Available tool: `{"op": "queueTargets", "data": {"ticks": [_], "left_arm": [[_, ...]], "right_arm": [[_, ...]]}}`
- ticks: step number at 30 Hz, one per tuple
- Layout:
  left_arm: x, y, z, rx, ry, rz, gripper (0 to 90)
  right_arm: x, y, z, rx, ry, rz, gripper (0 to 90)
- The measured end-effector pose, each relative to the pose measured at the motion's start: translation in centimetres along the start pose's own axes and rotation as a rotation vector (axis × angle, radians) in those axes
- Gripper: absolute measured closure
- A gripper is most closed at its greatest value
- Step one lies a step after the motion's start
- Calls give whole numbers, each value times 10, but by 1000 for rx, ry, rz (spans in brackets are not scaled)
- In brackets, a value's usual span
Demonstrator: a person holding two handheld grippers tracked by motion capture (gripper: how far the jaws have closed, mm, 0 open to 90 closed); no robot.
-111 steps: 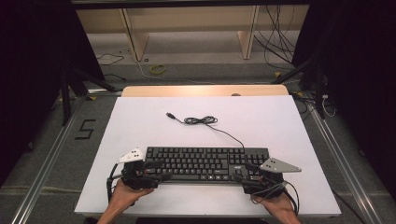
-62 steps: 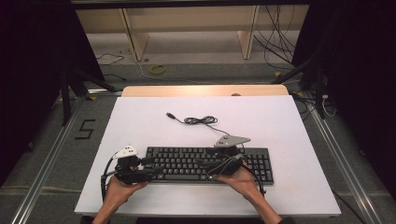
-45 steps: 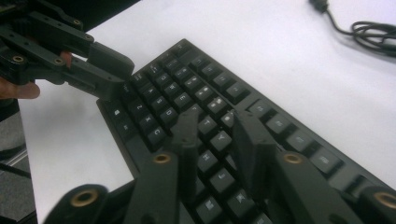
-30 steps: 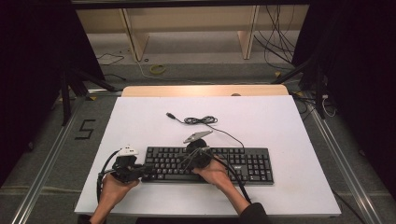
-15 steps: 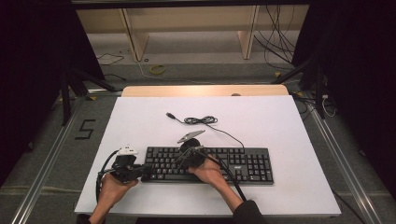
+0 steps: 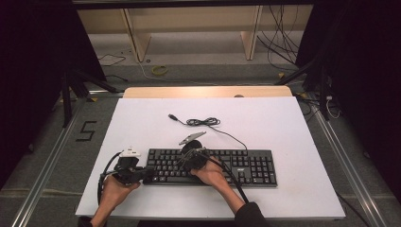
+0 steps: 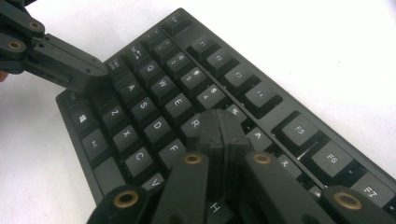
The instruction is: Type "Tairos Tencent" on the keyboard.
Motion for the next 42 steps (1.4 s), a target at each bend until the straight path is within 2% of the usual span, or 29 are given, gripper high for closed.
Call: {"op": "queueTargets", "data": {"ticks": [19,25,27,29,31,32,36,37,42], "left_arm": [[2,-3,1,-6,3,-1,890],[3,2,-2,45,12,14,858],[4,4,-3,62,8,17,846],[5,5,-5,90,2,28,792],[5,6,-5,96,2,36,743],[5,6,-5,104,0,40,743],[5,7,-7,141,8,52,628],[5,7,-8,147,7,54,628],[4,5,-9,170,24,69,505]], "right_arm": [[1,-2,1,-9,-13,3,900],[3,10,3,40,-32,-8,882],[4,15,5,58,-39,-17,853],[7,22,7,88,-48,-32,807],[9,27,9,105,-55,-39,732],[9,27,9,105,-55,-39,732],[11,35,14,120,-63,-55,607],[11,35,14,120,-63,-55,607],[12,42,15,141,-64,-54,504]]}}
Point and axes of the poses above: each handheld gripper's, and its own axes: y roughly backward along the jaws, z roughly out of its underside, x roughly to its right, the point moved 2 cm from there along -y, roughly forward along the jaws, and after that the axes turned 6 degrees about -x, right-handed, at the moved point
